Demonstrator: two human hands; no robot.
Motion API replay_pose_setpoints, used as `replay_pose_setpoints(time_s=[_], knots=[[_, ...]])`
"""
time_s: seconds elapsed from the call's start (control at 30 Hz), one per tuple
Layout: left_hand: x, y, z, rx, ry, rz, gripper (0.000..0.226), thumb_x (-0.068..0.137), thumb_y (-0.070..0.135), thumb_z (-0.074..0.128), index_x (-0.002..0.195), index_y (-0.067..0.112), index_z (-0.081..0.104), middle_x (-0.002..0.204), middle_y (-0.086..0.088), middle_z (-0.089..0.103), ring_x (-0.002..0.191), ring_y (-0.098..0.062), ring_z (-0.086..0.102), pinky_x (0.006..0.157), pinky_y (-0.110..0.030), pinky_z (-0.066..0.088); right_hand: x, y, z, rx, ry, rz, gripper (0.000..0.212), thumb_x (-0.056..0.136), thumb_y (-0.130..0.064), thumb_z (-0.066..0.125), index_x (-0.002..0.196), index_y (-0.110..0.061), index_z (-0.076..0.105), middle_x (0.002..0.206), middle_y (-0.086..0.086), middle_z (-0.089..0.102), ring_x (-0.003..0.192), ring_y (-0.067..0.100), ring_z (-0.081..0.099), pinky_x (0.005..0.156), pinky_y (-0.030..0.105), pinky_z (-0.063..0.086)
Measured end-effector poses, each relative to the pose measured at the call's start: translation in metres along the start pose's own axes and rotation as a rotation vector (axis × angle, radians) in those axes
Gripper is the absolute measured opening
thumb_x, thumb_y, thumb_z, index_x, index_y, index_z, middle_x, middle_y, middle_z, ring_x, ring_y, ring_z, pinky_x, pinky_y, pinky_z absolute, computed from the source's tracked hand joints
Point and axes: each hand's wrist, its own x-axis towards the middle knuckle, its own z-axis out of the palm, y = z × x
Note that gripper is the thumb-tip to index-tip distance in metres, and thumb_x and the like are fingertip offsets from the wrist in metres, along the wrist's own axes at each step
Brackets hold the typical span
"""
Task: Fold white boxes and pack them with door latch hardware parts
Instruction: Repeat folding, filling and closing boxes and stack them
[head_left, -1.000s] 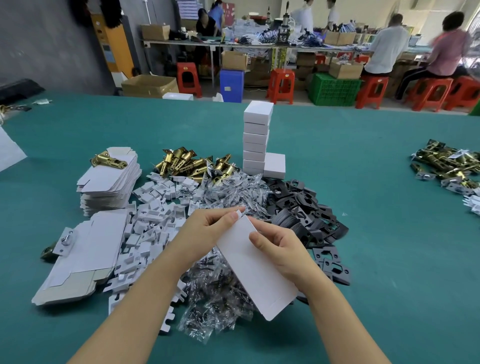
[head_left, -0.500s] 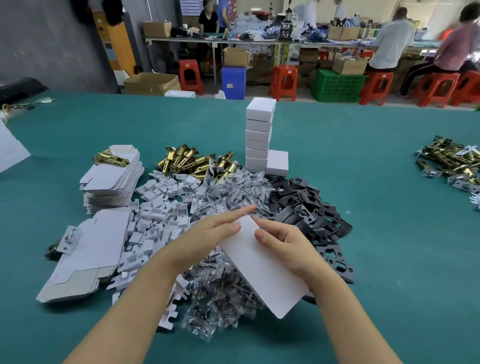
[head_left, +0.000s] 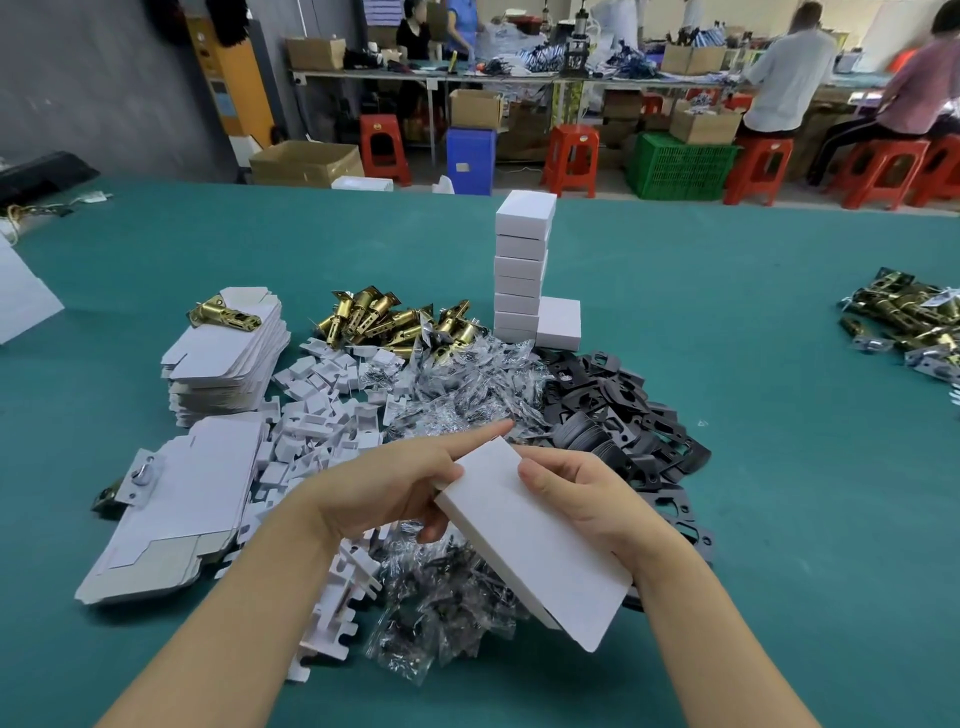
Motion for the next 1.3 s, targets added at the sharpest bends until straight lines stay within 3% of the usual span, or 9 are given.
replay_pose_setpoints(time_s=[0.13,0.23,0.3,0.5,0.7,0.93,1.03,1.2,1.3], knots=[[-0.001,0.003,0.011,0.212,0.107,-0.039,0.044,0.098,0.051,0.035,0.137,0.072,0.039,0.092,-0.003,0.05,0.073,-0.016,0.046,0.063,-0.026,0.041,0.0,-0.001,0.001,-0.014,-0.022,-0.017,0.052,0.087,-0.062,0.072,0.133,-0.037,0.068,0.115,0.007,0.077,0.092,0.022,0.076,0.071,0.031,0.06],[0.002,0.002,0.02,0.323,0.148,-0.049,0.04,0.095,0.071,0.033,0.134,0.08,0.028,0.147,0.013,0.043,0.11,-0.001,0.049,0.084,-0.025,0.037,0.0,-0.003,0.004,-0.032,-0.019,-0.021,0.052,0.085,-0.065,0.072,0.131,-0.041,0.068,0.114,0.005,0.078,0.09,0.02,0.076,0.069,0.028,0.06],[0.006,0.001,0.024,0.344,0.174,-0.029,0.039,0.098,0.071,0.035,0.133,0.082,0.024,0.157,0.021,0.03,0.127,-0.001,0.042,0.094,-0.026,0.037,0.0,-0.004,0.004,-0.042,-0.008,-0.024,0.052,0.084,-0.066,0.071,0.129,-0.042,0.069,0.113,0.004,0.078,0.089,0.019,0.076,0.068,0.027,0.059],[0.007,0.0,0.024,0.296,0.129,0.011,0.054,0.095,0.062,0.049,0.136,0.081,0.02,0.158,0.034,0.019,0.143,-0.005,0.032,0.119,-0.04,0.028,-0.002,-0.004,0.0,0.046,-0.028,-0.032,0.042,0.093,-0.052,0.069,0.131,-0.034,0.069,0.115,0.009,0.077,0.092,0.021,0.077,0.07,0.028,0.06],[0.015,-0.006,0.028,0.313,0.354,0.12,0.039,0.107,0.04,0.046,0.135,0.067,0.045,0.109,0.029,0.064,0.086,-0.002,0.062,0.073,-0.023,0.053,0.004,-0.003,-0.003,0.015,0.117,-0.066,0.032,0.096,-0.043,0.064,0.128,-0.041,0.069,0.117,0.007,0.076,0.095,0.026,0.076,0.074,0.034,0.06],[0.018,-0.01,0.028,0.236,0.362,0.132,0.03,0.104,0.05,0.042,0.124,0.059,0.062,0.108,0.022,0.066,0.097,-0.02,0.063,0.081,-0.035,0.058,0.004,0.0,-0.009,0.104,0.048,0.018,0.042,0.097,-0.038,0.062,0.138,-0.043,0.061,0.129,0.01,0.071,0.109,0.032,0.069,0.095,0.054,0.054],[0.02,-0.012,0.027,0.23,0.426,0.146,0.032,0.105,0.047,0.038,0.124,0.058,0.062,0.099,0.021,0.066,0.089,-0.013,0.061,0.071,-0.028,0.054,0.007,-0.001,-0.011,0.201,0.09,0.026,0.028,0.101,-0.034,0.06,0.128,-0.031,0.069,0.117,0.011,0.074,0.095,0.027,0.071,0.079,0.044,0.06],[0.016,-0.013,0.022,0.705,0.52,0.304,0.071,0.099,0.009,0.058,0.138,0.066,0.041,0.151,0.029,0.033,0.131,0.017,0.034,0.103,-0.003,0.033,0.011,0.0,-0.018,0.334,0.304,0.113,0.029,0.107,-0.036,0.049,0.122,-0.019,0.069,0.097,0.01,0.078,0.076,0.025,0.074,0.057,0.034,0.058],[0.017,-0.016,0.022,0.845,0.463,0.316,0.064,0.092,0.022,0.073,0.141,0.054,0.048,0.155,0.026,0.029,0.144,0.007,0.016,0.118,-0.025,0.014,0.016,0.003,-0.017,0.379,0.32,0.142,0.034,0.108,-0.035,0.047,0.127,-0.015,0.066,0.11,0.015,0.077,0.085,0.029,0.074,0.06,0.034,0.058]])
